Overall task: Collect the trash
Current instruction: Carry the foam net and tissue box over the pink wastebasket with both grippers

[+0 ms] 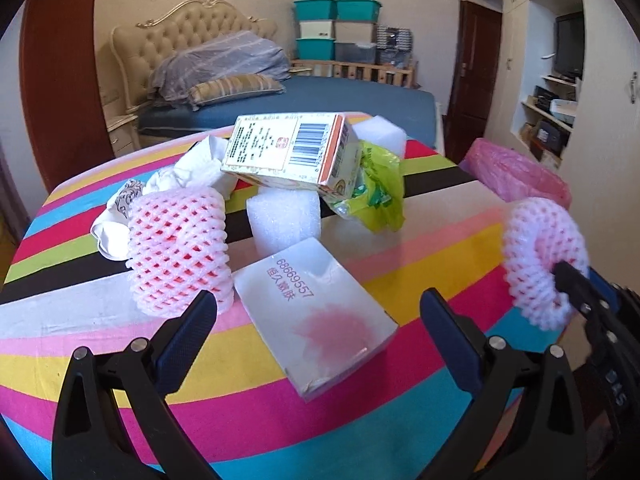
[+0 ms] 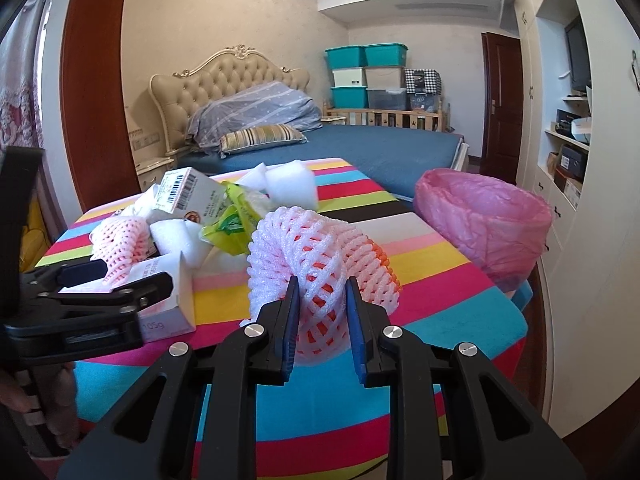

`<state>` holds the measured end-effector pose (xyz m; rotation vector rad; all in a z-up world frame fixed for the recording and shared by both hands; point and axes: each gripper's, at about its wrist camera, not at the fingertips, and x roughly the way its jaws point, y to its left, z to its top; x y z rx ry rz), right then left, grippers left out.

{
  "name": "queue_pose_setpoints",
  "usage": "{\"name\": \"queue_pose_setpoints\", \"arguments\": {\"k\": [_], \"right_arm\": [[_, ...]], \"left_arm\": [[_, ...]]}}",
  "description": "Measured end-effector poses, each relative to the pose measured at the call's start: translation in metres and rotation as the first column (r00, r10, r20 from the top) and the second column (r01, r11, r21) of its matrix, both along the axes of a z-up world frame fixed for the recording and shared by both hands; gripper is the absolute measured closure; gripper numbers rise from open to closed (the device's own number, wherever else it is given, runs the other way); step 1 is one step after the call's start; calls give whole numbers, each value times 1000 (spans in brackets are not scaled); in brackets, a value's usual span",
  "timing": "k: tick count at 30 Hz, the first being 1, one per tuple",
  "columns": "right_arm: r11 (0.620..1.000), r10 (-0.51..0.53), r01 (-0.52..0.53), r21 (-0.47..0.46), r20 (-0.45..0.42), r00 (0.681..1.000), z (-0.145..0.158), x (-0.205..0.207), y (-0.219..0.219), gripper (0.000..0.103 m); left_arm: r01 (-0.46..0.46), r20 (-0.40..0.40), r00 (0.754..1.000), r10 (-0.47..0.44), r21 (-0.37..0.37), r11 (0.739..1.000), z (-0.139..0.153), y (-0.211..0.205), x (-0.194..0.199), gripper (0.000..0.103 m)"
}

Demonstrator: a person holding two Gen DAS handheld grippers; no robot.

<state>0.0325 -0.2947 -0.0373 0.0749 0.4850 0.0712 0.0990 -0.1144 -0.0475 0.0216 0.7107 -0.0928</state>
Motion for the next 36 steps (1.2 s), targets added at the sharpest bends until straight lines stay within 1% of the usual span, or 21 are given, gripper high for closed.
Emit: {"name": "queue_pose_setpoints", "arguments": {"k": [2,5,6,7,9,12,15,17,21,24,27,29,31,35,36], "right_arm": [[1000,-6,6,11,-4,1000,-2,0,-6,80],[1000,-16,17,24,-8,1000,-6,-1,-14,80],[999,-19,19,28,-9,1000,-7,-2,-15,80],[999,-23,23,35,-12,1000,-9,-2,-18,80],[999,-27,28,42,-15,1000,-10,-3,-21,80],[998,-35,36,47,-16,999,-12,-4,-25,80],[998,-46,47,51,-14,999,-12,-5,-27,80],[997,-61,62,48,-11,998,-12,-6,-31,80],[993,-108,108,55,-7,994,-11,-7,-47,80],[989,-137,137,54,-2,991,-9,-8,-59,80],[984,-170,170,53,5,985,-5,-9,-71,80],[981,-188,187,46,16,982,-1,-8,-77,80],[977,-214,213,28,42,976,8,-4,-86,80],[962,-274,274,8,74,959,22,6,-109,80],[958,-288,288,4,78,955,25,9,-116,80]], "left_arm": [[-24,-34,999,24,-1,1000,-6,-2,8,5],[-40,-96,995,40,6,999,-20,-8,18,15],[-36,-120,992,37,11,999,-26,-11,21,21],[-23,-134,991,24,13,1000,-31,-13,21,22],[3,-115,993,-3,3,1000,-34,-16,16,22],[73,-90,993,-74,-16,997,-34,-22,3,23],[156,-46,987,-157,-37,987,-30,-34,-9,23],[188,-12,982,-189,-55,981,-25,-36,-14,23],[282,51,959,-278,-92,955,-16,-46,-24,23],[358,109,931,-349,-68,931,-5,-64,-27,23],[425,166,894,-417,-19,905,10,-85,-18,23],[450,184,878,-442,-2,893,19,-100,-4,23],[459,182,874,-450,-8,888,28,-114,15,23],[460,174,876,-451,-13,888,45,-143,56,23],[471,177,869,-462,-8,882,51,-156,67,23]]}}
